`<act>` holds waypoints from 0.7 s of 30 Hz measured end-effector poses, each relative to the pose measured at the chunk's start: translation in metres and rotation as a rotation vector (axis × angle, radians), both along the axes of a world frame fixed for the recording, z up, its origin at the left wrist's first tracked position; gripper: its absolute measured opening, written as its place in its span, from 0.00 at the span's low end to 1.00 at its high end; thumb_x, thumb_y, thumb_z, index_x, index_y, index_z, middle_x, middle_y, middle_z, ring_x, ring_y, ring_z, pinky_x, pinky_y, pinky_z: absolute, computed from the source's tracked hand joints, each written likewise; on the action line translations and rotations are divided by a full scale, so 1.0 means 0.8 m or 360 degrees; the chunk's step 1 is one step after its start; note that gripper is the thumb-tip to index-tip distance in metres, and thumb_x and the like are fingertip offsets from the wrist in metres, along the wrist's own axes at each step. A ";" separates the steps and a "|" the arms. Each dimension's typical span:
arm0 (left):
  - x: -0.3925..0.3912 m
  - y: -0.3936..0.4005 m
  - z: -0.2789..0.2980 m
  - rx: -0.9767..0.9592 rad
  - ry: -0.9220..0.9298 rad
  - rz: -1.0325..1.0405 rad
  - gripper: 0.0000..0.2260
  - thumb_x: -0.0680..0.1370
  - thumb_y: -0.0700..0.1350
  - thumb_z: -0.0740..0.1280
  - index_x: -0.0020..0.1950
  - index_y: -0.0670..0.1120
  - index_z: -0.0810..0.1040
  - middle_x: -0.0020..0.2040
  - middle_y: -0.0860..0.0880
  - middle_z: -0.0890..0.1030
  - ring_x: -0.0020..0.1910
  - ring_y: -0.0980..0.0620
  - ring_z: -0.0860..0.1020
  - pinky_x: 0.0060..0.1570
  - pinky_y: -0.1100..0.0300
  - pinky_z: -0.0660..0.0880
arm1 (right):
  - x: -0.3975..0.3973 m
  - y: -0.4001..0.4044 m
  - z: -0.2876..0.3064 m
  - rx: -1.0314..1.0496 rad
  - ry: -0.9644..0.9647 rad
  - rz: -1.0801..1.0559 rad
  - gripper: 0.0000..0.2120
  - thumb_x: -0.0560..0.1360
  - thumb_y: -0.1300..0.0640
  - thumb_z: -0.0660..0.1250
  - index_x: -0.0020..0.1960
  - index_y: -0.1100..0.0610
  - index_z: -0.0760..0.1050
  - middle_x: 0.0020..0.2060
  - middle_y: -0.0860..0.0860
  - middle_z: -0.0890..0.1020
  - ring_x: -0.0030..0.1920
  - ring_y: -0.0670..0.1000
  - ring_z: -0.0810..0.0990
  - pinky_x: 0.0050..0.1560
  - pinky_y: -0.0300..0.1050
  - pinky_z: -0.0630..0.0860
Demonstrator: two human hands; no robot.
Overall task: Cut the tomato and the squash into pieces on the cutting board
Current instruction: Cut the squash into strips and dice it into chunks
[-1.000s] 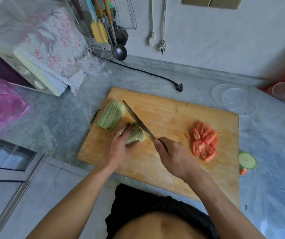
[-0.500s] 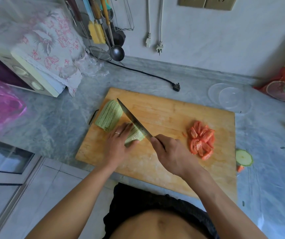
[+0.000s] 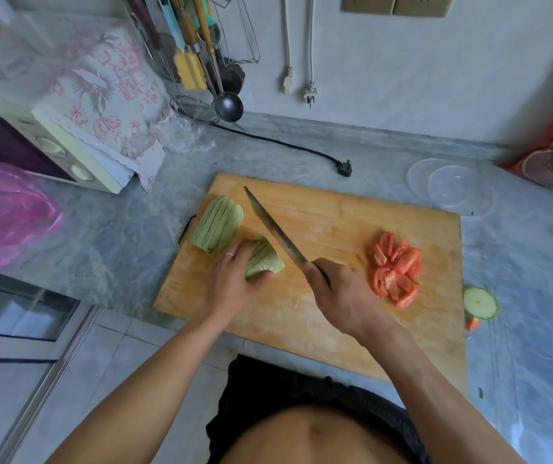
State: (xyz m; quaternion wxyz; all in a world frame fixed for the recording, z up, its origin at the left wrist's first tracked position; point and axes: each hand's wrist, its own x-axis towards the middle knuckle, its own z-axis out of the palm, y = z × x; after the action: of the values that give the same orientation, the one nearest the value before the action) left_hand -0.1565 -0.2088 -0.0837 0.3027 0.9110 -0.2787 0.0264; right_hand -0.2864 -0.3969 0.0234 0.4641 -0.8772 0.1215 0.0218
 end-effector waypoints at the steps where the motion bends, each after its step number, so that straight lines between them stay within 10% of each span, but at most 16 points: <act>1: 0.002 0.000 0.002 0.0050 0.0015 -0.0009 0.29 0.71 0.57 0.74 0.68 0.47 0.73 0.66 0.50 0.75 0.63 0.50 0.75 0.60 0.51 0.76 | 0.004 -0.003 -0.003 -0.0002 0.0021 -0.0025 0.20 0.84 0.47 0.55 0.36 0.56 0.67 0.26 0.52 0.71 0.26 0.52 0.67 0.30 0.55 0.68; 21: -0.015 -0.017 -0.001 0.0417 -0.0117 0.0173 0.31 0.77 0.62 0.62 0.72 0.43 0.71 0.69 0.43 0.74 0.66 0.42 0.73 0.62 0.45 0.72 | 0.011 0.013 -0.041 -0.0237 0.0076 0.0171 0.15 0.83 0.44 0.52 0.45 0.52 0.68 0.29 0.54 0.74 0.26 0.58 0.70 0.27 0.48 0.64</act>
State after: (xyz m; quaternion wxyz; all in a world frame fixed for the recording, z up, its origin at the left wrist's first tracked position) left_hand -0.1689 -0.2223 -0.0844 0.1688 0.9549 -0.2411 0.0395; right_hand -0.2774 -0.3864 -0.0092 0.3927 -0.9137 0.0867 0.0585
